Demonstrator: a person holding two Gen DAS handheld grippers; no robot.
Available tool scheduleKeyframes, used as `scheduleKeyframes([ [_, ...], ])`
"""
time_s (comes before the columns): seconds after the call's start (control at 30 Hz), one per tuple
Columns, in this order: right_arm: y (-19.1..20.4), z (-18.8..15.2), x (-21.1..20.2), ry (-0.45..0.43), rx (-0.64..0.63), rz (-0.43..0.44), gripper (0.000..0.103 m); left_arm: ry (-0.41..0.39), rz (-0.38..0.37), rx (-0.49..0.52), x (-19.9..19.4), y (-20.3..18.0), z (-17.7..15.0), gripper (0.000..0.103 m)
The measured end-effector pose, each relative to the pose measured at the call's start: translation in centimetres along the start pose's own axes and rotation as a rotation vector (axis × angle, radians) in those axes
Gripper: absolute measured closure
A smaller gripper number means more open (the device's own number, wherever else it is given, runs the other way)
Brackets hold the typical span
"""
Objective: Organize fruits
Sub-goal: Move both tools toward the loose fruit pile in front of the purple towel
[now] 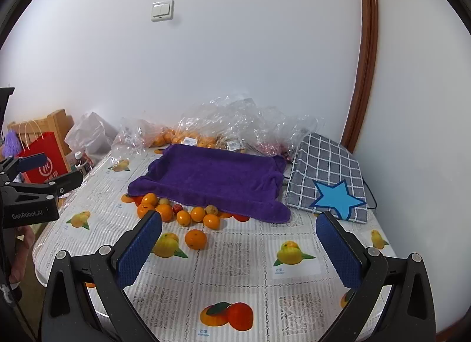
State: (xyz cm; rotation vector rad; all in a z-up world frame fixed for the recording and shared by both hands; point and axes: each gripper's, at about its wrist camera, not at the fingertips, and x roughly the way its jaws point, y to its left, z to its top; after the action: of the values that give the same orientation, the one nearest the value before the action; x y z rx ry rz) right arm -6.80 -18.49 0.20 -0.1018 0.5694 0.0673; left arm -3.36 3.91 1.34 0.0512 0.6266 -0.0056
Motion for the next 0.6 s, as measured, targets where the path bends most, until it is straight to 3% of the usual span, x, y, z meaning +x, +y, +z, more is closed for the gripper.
scheduleKeyframes([
  [0.6, -0.8, 0.4, -1.6, -0.057, 0.012, 0.02, 0.0, -0.009, -0.01, 0.046, -0.2, -0.5, -0.5, 0.0],
])
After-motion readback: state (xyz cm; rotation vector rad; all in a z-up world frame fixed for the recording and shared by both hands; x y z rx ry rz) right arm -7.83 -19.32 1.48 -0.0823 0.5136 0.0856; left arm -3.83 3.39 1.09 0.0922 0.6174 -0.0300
